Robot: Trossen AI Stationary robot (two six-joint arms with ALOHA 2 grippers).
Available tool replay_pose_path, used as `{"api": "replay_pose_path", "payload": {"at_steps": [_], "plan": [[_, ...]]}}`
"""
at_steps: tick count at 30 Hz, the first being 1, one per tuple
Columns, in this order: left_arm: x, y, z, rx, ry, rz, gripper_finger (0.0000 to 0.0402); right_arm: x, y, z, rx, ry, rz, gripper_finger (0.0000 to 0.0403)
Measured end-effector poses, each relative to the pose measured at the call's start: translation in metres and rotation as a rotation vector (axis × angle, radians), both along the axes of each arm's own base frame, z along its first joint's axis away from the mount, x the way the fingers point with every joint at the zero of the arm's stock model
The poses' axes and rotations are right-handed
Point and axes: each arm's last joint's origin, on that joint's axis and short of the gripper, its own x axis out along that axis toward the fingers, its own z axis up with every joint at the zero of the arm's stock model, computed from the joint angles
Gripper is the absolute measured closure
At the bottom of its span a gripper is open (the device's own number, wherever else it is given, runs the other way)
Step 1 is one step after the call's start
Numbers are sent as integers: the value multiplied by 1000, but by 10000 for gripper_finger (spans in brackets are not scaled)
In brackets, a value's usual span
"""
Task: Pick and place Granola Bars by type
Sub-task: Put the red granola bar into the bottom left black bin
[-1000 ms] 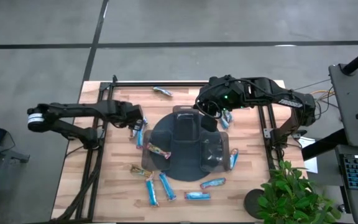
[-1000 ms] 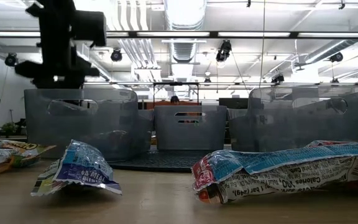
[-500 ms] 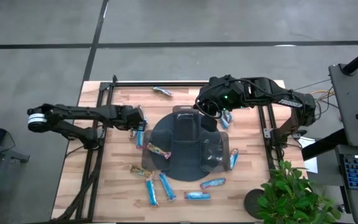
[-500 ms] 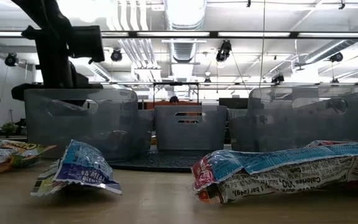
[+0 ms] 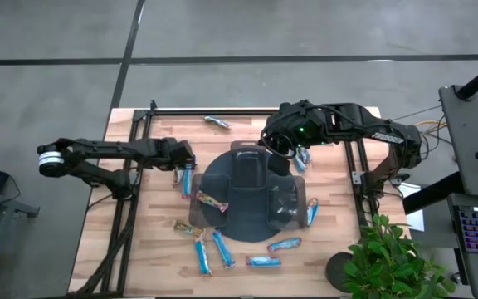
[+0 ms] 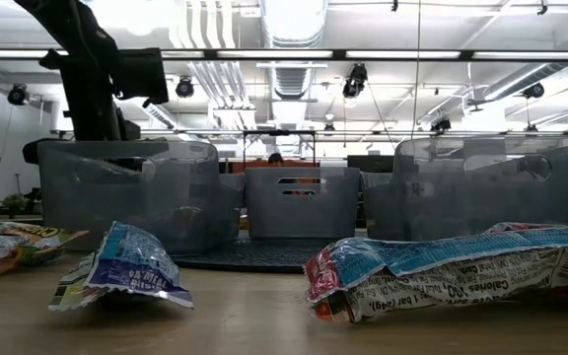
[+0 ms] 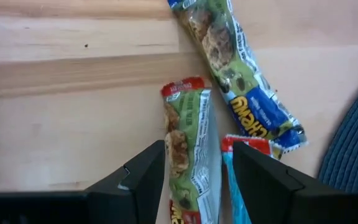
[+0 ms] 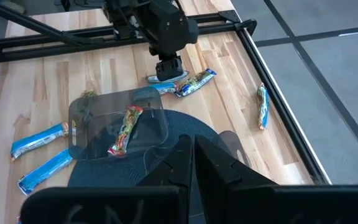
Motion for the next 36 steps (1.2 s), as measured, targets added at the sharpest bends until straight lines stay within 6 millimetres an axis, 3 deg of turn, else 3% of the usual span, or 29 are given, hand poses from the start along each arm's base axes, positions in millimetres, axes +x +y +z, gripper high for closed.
{"api": "replay_pose_path", "payload": {"at_steps": [11,25,31,36], "plan": [[2,8,-1,27,-17,32,231,0,0,0,-2,1,2,394],[18,12,-35,-45,97,15,231,0,0,0,0,0,0,394],[21,13,-38,-54,109,11,232,0,0,0,0,1,-1,394],[23,14,-36,-62,106,-12,256,0,0,0,-8,3,-9,394]]}}
